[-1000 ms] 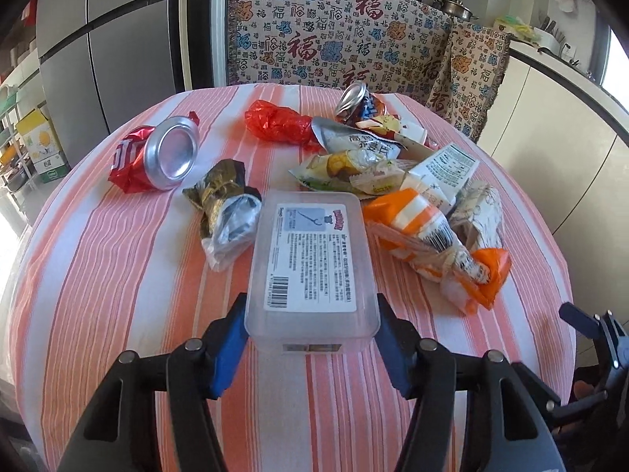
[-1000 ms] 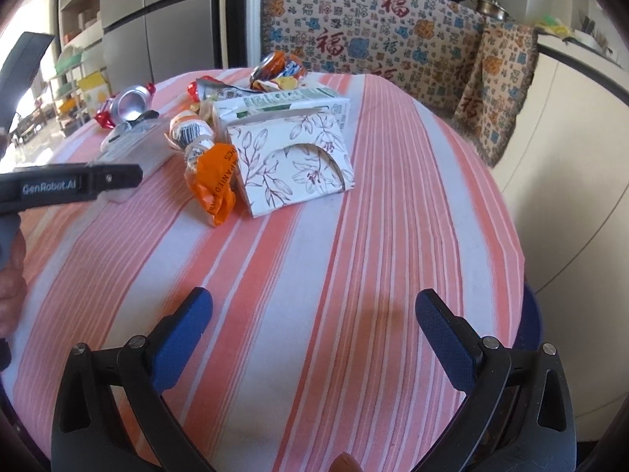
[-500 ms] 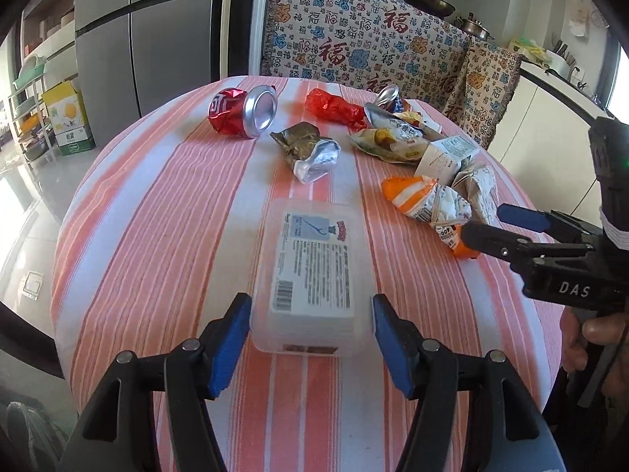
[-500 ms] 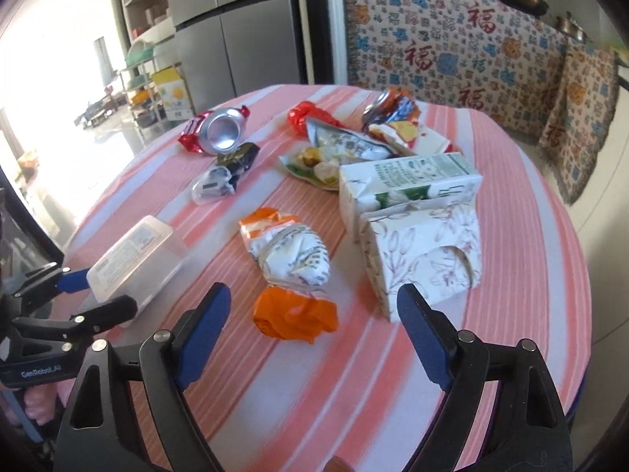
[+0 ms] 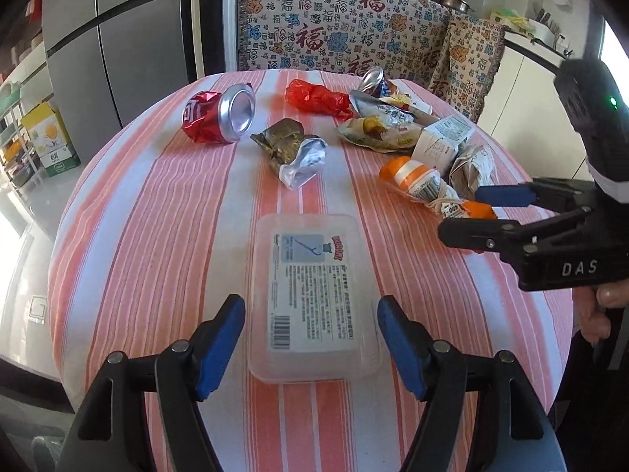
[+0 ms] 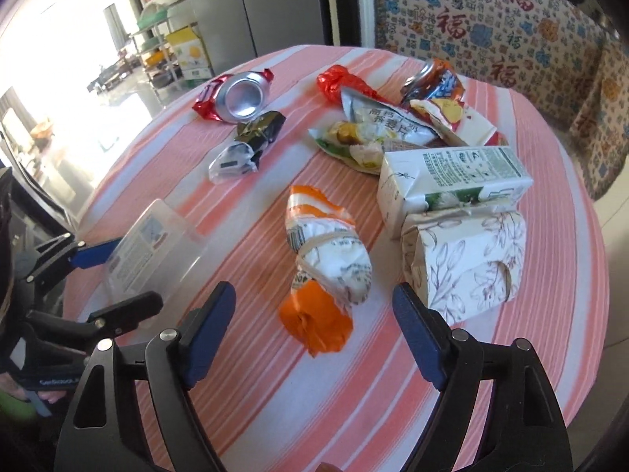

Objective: Collect trash
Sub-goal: 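Grasp the orange-and-white snack bag with the right tool while the left tool lifts the box, then carry both items over the blue wastebasket and open both tools to drop them, then move the left tool to the gold foil wrapper while the right tool approaches the floral paper box, then grasp the gold foil wrapper with the left tool while the right tool grasps the floral paper box, then carry the wrapper and box over the blue wastebasket and open both tools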

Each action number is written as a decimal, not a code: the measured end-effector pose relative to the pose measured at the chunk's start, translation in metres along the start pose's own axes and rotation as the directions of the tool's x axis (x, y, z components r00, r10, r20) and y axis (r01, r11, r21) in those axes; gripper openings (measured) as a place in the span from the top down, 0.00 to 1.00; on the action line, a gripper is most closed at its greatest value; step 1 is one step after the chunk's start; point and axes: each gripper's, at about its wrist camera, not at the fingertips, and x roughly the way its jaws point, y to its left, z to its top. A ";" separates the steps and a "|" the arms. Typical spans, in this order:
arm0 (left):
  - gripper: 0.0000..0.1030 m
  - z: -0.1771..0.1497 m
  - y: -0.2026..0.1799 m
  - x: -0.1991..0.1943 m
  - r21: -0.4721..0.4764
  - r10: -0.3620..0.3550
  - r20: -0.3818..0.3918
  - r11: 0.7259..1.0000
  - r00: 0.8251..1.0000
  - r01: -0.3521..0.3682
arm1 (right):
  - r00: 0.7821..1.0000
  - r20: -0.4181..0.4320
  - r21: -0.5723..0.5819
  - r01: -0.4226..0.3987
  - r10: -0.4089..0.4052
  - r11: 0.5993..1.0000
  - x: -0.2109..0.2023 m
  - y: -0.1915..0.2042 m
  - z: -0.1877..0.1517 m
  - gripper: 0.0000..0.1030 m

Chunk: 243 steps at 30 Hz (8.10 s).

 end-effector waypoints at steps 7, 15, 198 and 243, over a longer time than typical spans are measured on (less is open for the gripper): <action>0.39 0.009 0.000 0.005 0.042 0.002 -0.016 0.999 1.000 -0.001 | 0.995 -0.095 -0.020 0.033 -0.035 0.999 0.015 -0.005 0.012 0.57; 0.40 0.013 -0.017 -0.018 0.033 -0.039 0.034 0.999 0.999 0.038 | 0.996 0.014 0.071 -0.086 0.085 0.994 -0.047 -0.022 -0.009 0.55; 0.73 0.074 -0.207 0.022 0.198 -0.320 0.032 0.930 0.947 0.308 | 0.967 0.226 0.308 0.046 -0.120 0.950 -0.129 -0.196 -0.086 0.19; 0.49 0.125 -0.486 0.200 0.313 -0.454 -0.247 0.799 0.856 0.514 | 0.951 0.046 0.773 0.159 -0.304 0.614 -0.139 -0.447 -0.203 0.07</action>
